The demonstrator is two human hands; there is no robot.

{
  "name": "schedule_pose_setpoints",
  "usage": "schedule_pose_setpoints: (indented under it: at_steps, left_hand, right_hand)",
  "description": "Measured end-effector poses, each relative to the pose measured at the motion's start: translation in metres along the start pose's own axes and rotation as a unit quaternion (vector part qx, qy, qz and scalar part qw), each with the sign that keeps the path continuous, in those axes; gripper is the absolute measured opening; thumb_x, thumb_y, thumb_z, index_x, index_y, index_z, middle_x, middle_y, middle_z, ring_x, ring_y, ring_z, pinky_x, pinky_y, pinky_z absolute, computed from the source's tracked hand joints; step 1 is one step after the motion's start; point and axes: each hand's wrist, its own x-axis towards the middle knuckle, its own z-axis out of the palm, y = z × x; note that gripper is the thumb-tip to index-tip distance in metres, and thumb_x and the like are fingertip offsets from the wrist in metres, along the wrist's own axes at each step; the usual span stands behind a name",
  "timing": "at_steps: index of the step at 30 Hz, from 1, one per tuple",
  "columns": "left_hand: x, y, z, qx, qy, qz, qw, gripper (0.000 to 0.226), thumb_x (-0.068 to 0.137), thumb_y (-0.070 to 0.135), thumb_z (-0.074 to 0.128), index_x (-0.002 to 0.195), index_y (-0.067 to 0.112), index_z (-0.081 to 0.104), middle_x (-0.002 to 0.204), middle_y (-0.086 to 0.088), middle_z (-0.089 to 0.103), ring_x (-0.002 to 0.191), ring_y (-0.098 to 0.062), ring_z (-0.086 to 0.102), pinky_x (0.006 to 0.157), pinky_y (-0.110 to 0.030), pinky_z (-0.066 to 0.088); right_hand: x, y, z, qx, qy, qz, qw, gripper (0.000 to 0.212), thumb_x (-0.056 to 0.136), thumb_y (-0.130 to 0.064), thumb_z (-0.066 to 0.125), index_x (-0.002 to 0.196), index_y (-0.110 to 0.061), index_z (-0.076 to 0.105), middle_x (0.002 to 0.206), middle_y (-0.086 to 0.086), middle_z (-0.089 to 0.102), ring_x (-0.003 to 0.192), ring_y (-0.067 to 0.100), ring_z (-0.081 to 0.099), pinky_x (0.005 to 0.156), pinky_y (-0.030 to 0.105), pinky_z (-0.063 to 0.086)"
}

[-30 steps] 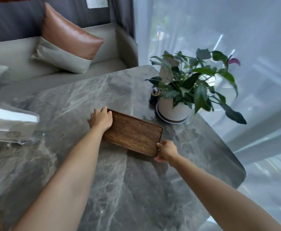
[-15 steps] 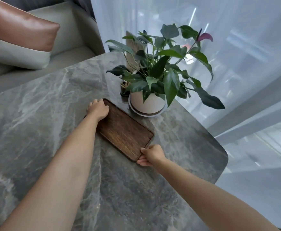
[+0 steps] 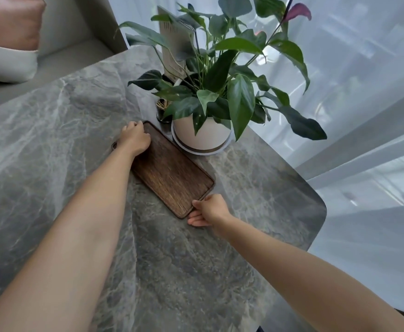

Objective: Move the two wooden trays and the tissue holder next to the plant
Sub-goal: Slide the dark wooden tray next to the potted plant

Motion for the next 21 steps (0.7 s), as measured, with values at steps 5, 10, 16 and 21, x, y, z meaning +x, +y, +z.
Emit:
schedule_pose_setpoints:
  at_steps: [5,10,16,21]
  left_hand:
    - [-0.001,-0.001,0.001,-0.002,0.008,0.017,1.000,0.046,0.098,0.018,0.035,0.141,0.001,0.032,0.153,-0.015,0.026,0.140,-0.032,0.025,0.112,-0.041,0.027]
    - [-0.007,-0.004,0.003,0.010,-0.023,0.059,0.998,0.059,0.098,0.019,0.037,0.150,0.011,0.010,0.161,-0.008,0.003,0.149,-0.023,0.002,0.121,-0.042,0.006]
    - [-0.031,-0.012,0.007,0.059,0.010,0.075,0.995,0.062,0.099,0.031,0.033,0.151,0.018,0.002,0.161,-0.005,-0.006,0.148,-0.023,-0.007,0.120,-0.046,-0.002]
    - [-0.059,-0.033,0.000,0.090,0.038,0.064,0.993,0.062,0.099,0.039,0.028,0.150,0.018,0.000,0.161,-0.006,-0.007,0.148,-0.023,-0.008,0.120,-0.046,-0.003]
  right_hand:
    - [0.001,-0.001,-0.002,-0.001,0.007,0.003,1.000,0.025,0.093,-0.009,0.048,0.070,-0.002,0.046,0.061,0.015,0.057,0.030,0.011,0.057,0.035,0.022,0.052]
    - [-0.001,0.000,-0.001,-0.022,0.025,-0.015,0.999,0.026,0.093,-0.012,0.049,0.069,-0.006,0.045,0.061,0.015,0.057,0.030,0.011,0.056,0.035,0.022,0.051]
    - [-0.012,0.000,-0.002,-0.080,0.072,-0.055,0.993,0.036,0.093,-0.023,0.049,0.063,-0.004,0.050,0.057,0.014,0.057,0.039,0.019,0.058,0.041,0.026,0.053]
    - [-0.035,-0.008,0.000,-0.288,0.173,-0.173,0.926,0.036,0.094,-0.034,0.043,0.075,-0.004,0.050,0.074,0.015,0.058,0.071,0.032,0.058,0.064,0.042,0.048]
